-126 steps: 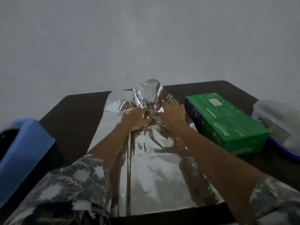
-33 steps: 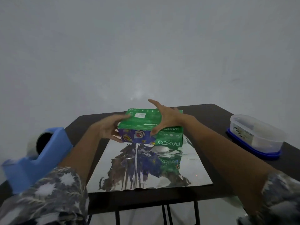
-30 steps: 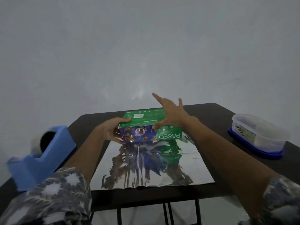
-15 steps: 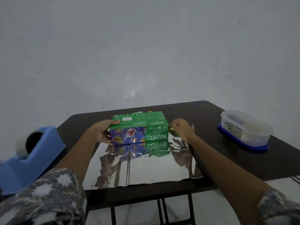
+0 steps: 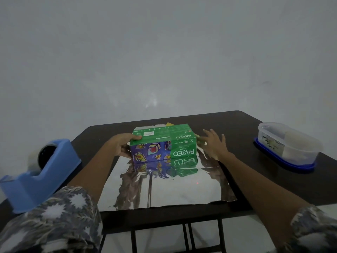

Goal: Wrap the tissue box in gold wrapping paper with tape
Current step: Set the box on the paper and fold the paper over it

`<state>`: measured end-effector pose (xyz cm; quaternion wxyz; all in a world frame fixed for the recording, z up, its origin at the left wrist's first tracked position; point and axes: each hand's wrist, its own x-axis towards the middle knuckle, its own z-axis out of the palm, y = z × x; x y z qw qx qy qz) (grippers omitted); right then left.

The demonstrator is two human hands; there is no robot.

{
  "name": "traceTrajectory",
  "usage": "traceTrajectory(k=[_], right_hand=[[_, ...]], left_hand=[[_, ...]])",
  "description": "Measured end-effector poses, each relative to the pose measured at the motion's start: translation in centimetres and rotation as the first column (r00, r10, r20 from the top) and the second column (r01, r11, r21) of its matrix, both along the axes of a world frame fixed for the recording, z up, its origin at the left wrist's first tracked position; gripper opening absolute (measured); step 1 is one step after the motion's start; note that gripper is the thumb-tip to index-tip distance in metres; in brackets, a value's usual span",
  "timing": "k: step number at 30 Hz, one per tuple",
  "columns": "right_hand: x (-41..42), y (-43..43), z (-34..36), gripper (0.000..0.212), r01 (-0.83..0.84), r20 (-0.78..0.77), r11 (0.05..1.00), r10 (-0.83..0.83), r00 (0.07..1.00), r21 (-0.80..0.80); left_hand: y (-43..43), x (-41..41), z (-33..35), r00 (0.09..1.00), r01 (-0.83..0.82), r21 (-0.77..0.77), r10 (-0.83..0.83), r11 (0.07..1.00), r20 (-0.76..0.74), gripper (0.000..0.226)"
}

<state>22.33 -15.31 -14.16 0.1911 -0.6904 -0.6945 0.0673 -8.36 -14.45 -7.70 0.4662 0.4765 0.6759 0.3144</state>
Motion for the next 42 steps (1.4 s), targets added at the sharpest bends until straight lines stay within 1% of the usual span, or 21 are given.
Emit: traceTrajectory(k=[2, 4, 9, 16, 17, 18, 19, 20, 21, 22, 23, 24, 25, 27, 28, 29, 32, 36, 38, 41, 42], right_hand=[[0.2, 0.3, -0.5, 0.038, 0.000, 0.024, 0.997, 0.001, 1.000, -0.078], [0.5, 0.6, -1.0, 0.038, 0.034, -0.019, 0.993, -0.036, 0.999, -0.114], [0.2, 0.8, -1.5, 0.044, 0.006, -0.028, 0.995, -0.009, 1.000, -0.099], [0.1, 0.7, -2.0, 0.040, 0.020, -0.029, 0.999, -0.022, 0.999, -0.050], [0.1, 0.7, -2.1, 0.040, 0.020, -0.028, 0.998, -0.022, 0.999, -0.052], [0.1, 0.8, -2.1, 0.039, 0.020, -0.029, 0.998, -0.021, 0.999, -0.053], [0.0, 0.8, -2.1, 0.039, 0.020, -0.030, 0.998, -0.021, 0.999, -0.053], [0.0, 0.8, -2.0, 0.039, 0.022, -0.032, 0.998, -0.024, 0.999, -0.057], [0.0, 0.9, -1.9, 0.039, 0.023, -0.032, 0.997, -0.025, 0.999, -0.067], [0.1, 1.0, -1.8, 0.039, 0.027, -0.032, 0.997, -0.029, 0.999, -0.079], [0.2, 1.2, -1.6, 0.039, 0.033, -0.038, 0.996, -0.036, 0.999, -0.087], [0.2, 1.4, -1.4, 0.039, 0.040, -0.048, 0.995, -0.044, 0.998, -0.090], [0.3, 1.7, -1.2, 0.037, 0.042, -0.058, 0.995, -0.047, 0.997, -0.086], [0.4, 2.4, -1.0, 0.036, 0.009, -0.051, 0.996, -0.014, 0.999, -0.089], [0.4, 2.9, -1.0, 0.037, -0.012, -0.030, 0.995, 0.009, 1.000, -0.104], [0.4, 3.5, -1.0, 0.040, -0.024, -0.004, 0.992, 0.024, 1.000, -0.123], [0.4, 5.5, -0.9, 0.049, -0.052, 0.056, 0.987, 0.062, 0.997, -0.154], [0.7, 8.9, -0.6, 0.048, -0.048, 0.101, 0.989, 0.062, 0.993, -0.137], [1.0, 10.7, -0.8, 0.046, 0.039, 0.097, 0.992, -0.027, 0.995, -0.120], [1.0, 12.5, -1.6, 0.048, 0.258, -0.041, 0.959, -0.264, 0.964, -0.119], [0.9, 12.7, -1.6, 0.049, 0.291, -0.087, 0.952, -0.300, 0.950, -0.097]], left_hand=[[0.0, 0.2, 0.2, 1.000, 0.012, 0.002, -0.012, 1.000, -0.007, 0.047], [-0.2, 0.5, 0.6, 1.000, 0.012, 0.015, -0.012, 1.000, -0.012, 0.042], [-0.1, 0.9, 1.7, 1.000, 0.016, 0.027, -0.015, 1.000, -0.020, 0.034], [-0.2, 1.0, 0.8, 1.000, 0.002, 0.024, -0.002, 1.000, -0.004, 0.050], [0.0, 1.1, 0.7, 0.999, -0.005, 0.048, 0.007, 0.999, -0.047, 0.052], [0.2, 1.1, 0.7, 0.986, -0.013, 0.107, 0.031, 0.994, -0.166, 0.057], [0.4, 1.2, 0.8, 0.932, 0.000, 0.206, 0.075, 0.979, -0.354, 0.062], [0.5, 1.6, 1.0, 0.853, 0.060, 0.326, 0.121, 0.943, -0.508, 0.066], [0.3, 2.3, 1.2, 0.815, 0.166, 0.429, 0.122, 0.888, -0.567, 0.066], [-0.2, 3.2, 1.6, 0.818, 0.292, 0.470, 0.037, 0.833, -0.574, 0.065], [-0.3, 4.0, 1.6, 0.809, 0.428, 0.451, -0.109, 0.783, -0.578, 0.066], [-0.4, 4.8, 1.5, 0.754, 0.554, 0.371, -0.260, 0.745, -0.603, 0.070], [-0.3, 5.5, 1.1, 0.656, 0.654, 0.243, -0.377, 0.716, -0.654, 0.078], [0.4, 6.2, 0.0, 0.436, 0.749, 0.047, -0.438, 0.661, -0.787, 0.102], [0.9, 6.2, -0.4, 0.366, 0.758, 0.001, -0.425, 0.652, -0.828, 0.110], [1.5, 6.3, -0.7, 0.334, 0.762, -0.015, -0.413, 0.647, -0.848, 0.117], [2.5, 6.3, -1.1, 0.288, 0.770, -0.043, -0.407, 0.637, -0.867, 0.135], [2.4, 6.7, -0.8, 0.249, 0.770, -0.081, -0.414, 0.633, -0.875, 0.105], [2.3, 6.7, -0.6, 0.257, 0.768, -0.089, -0.433, 0.634, -0.864, 0.100], [2.4, 6.5, -0.5, 0.261, 0.767, -0.102, -0.452, 0.634, -0.853, 0.100], [2.4, 6.5, -0.5, 0.262, 0.766, -0.103, -0.455, 0.634, -0.851, 0.100]])
